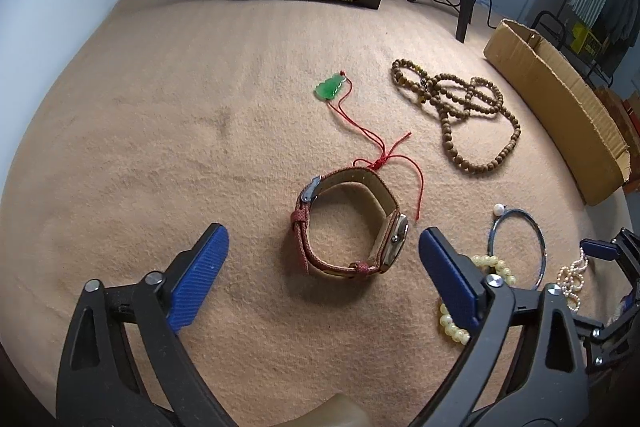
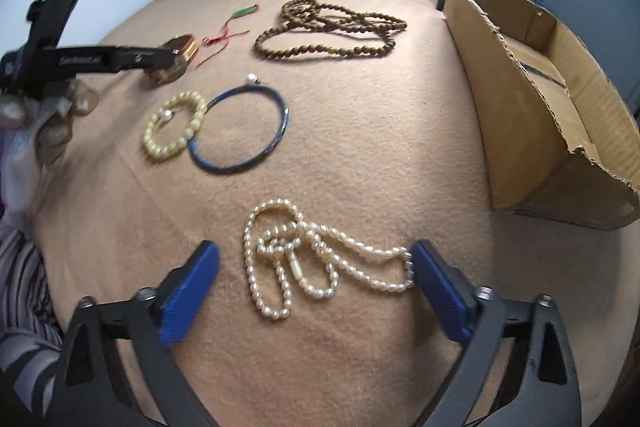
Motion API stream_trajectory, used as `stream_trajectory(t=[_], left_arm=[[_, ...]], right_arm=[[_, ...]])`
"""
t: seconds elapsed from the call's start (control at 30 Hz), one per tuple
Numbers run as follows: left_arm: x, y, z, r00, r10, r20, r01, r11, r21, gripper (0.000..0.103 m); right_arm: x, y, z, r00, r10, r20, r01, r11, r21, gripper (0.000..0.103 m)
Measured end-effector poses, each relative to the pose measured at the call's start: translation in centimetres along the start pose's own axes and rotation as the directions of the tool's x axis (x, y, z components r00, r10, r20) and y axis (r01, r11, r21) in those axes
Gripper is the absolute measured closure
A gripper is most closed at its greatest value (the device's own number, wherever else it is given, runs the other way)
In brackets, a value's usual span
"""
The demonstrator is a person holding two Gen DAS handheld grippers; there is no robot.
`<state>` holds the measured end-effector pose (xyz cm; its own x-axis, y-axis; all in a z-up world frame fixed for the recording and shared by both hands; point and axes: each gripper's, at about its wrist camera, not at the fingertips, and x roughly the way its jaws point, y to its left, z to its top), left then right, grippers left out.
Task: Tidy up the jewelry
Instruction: 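Grasp the brown leather watch with the left tool while the right tool grasps the pearl necklace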
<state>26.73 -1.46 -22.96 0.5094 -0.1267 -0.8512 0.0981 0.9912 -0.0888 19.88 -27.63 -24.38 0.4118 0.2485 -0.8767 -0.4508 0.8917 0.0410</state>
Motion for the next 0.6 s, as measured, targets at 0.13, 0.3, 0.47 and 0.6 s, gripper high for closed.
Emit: stream_trajectory(t=[0.13,0.3,0.47,0.6], left_arm=[[0.5,-0.2,-0.3,1.0,0.009,-0.017,-0.009,1.0,0.003,0.021],[0.4,-0.3,-0.5,1.0,-0.004,-0.011,0.004,1.0,0.011,0.034],[0.1,-0.2,-0.5,1.0,-0.019,-0.006,0.019,1.0,-0.003,0.045],[-0.2,0.0,-0.6,1.0,-0.021,0.0,0.021,1.0,-0.008,0.047]], right_arm=[[-0.3,0.0,0.1,0.999,-0.038,-0.021,0.038,0.999,-0.018,0.035],[-0.6,0.6,0.4,0.997,-0.058,-0.047,0.055,0.996,-0.068,0.06],[-0.8,1.2,0.7,0.995,-0.088,-0.055,0.083,0.993,-0.083,0.085],[-0.9,1.4,0.8,0.994,-0.098,-0.052,0.093,0.993,-0.078,0.094]])
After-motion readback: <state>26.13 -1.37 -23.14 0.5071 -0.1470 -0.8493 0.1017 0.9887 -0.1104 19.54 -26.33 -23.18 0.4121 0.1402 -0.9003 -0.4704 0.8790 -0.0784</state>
